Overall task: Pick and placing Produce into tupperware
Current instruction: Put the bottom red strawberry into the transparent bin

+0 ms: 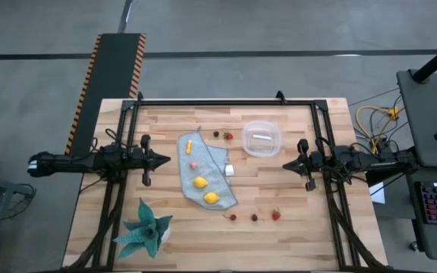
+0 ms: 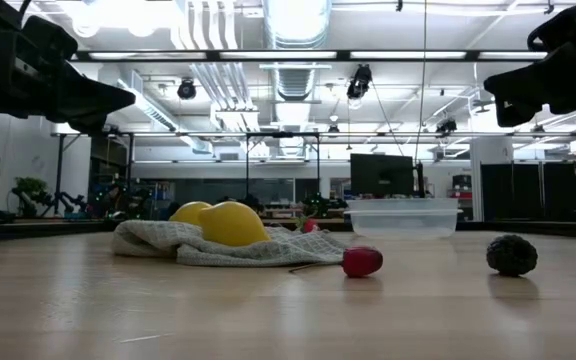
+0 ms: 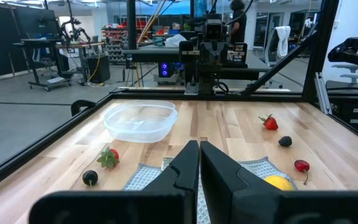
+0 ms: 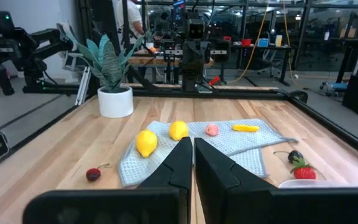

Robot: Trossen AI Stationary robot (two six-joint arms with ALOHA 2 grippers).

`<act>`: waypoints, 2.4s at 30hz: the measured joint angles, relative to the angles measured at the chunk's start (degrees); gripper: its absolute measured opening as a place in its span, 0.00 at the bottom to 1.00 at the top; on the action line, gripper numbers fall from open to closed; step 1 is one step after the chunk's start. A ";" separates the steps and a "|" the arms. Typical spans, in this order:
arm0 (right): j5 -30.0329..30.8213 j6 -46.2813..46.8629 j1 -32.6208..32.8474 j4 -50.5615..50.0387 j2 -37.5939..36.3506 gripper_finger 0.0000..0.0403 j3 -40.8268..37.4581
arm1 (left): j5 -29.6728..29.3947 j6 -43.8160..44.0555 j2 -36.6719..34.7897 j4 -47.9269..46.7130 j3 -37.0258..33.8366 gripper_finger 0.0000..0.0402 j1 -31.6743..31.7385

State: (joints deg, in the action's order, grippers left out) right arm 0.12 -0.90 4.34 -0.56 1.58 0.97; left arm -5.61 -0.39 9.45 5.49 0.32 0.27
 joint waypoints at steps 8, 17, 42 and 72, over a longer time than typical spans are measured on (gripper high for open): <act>-0.03 5.85 0.00 0.01 0.00 0.02 0.00 | -0.02 -0.01 0.00 0.01 0.00 0.00 0.00; 0.60 5.42 0.00 0.20 0.00 0.02 0.00 | -1.03 -0.32 0.00 0.30 0.00 0.00 0.01; -8.04 9.59 0.97 0.48 8.73 0.57 13.91 | -9.73 -0.11 0.02 3.51 0.00 0.00 0.02; -6.46 42.34 14.65 -44.68 58.69 0.59 46.26 | -9.66 -0.05 0.63 3.40 0.00 0.00 0.02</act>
State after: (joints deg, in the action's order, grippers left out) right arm -6.34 41.43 18.99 -45.24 60.27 47.24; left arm -15.27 -0.45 10.09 8.89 0.32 0.30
